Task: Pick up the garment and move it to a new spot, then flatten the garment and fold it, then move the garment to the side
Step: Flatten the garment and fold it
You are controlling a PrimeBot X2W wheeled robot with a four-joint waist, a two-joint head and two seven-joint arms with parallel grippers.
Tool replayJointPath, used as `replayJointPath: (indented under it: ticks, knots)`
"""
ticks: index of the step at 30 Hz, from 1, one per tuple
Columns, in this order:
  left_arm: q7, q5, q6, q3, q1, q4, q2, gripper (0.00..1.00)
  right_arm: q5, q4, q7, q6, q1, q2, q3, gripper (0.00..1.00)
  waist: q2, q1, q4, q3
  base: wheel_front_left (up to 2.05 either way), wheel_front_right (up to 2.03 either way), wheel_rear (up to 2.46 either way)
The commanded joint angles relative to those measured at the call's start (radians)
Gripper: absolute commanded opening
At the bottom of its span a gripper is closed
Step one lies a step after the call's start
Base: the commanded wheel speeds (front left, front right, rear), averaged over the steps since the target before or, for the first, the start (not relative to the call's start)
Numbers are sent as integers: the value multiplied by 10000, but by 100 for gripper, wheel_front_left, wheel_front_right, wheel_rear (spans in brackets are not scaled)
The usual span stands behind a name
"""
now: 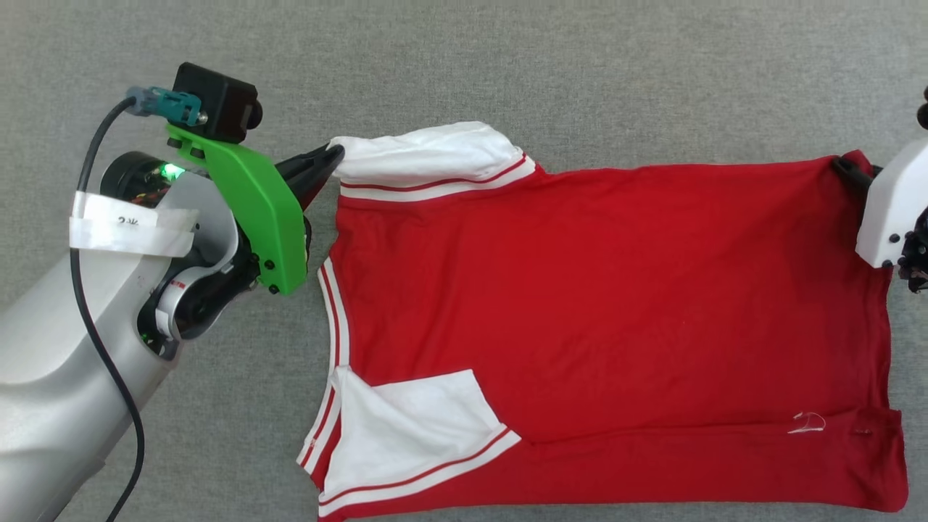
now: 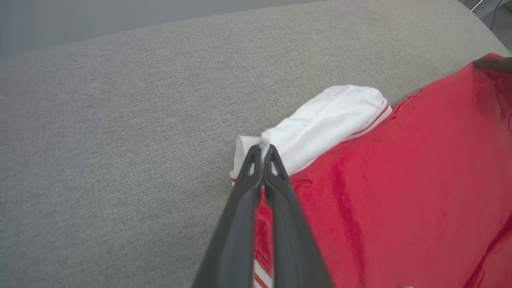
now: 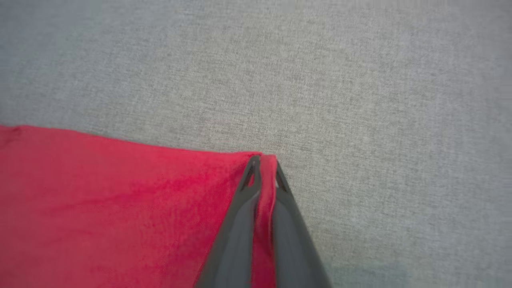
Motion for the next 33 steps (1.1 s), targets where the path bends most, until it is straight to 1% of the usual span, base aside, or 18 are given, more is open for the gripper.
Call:
replayJointPath:
  ticks: [1, 5, 6, 12, 18, 22, 26, 33]
  knots:
    - [-93, -33, -19, 27, 235, 26, -24, 0, 65, 32, -315, -13, 213, 52, -113, 0, -1, 0, -34, -367, 0, 0, 0]
    - [-214, -124, 29, 30, 549, -19, 53, 0, 276, 32, -1021, -13, 686, 116, -406, 0, -1, 0, -28, -788, 0, 0, 0]
    - [-268, -139, 91, 21, 730, -113, 124, 0, 364, -28, -1390, -13, 947, 129, -549, 0, -1, 0, -9, -1001, 0, 0, 0]
    - [-435, -294, 359, -48, 1508, -614, 291, 0, 631, -387, -2483, -13, 2008, 219, -963, 0, -1, 0, 105, -1622, 0, 0, 0]
    - [-675, -475, 732, -167, 2545, -1209, 483, 0, 870, -853, -3274, -13, 3368, 294, -1300, 0, -1, 0, 295, -2133, 0, 0, 0]
    - [-860, -555, 1013, -291, 3300, -1622, 622, 0, 1027, -1173, -3620, -13, 4312, 396, -1646, 0, -1, 0, 407, -2441, 0, 0, 0]
    - [-969, -680, 1268, -494, 4087, -1992, 718, 0, 1243, -1504, -3699, -13, 5187, 501, -1933, 0, -1, 0, 466, -2650, 0, 0, 0]
    - [-992, -810, 1446, -911, 5074, -2173, 835, 0, 1563, -2098, -3505, -13, 6367, 543, -2153, 0, -1, 0, 486, -2754, 0, 0, 0]
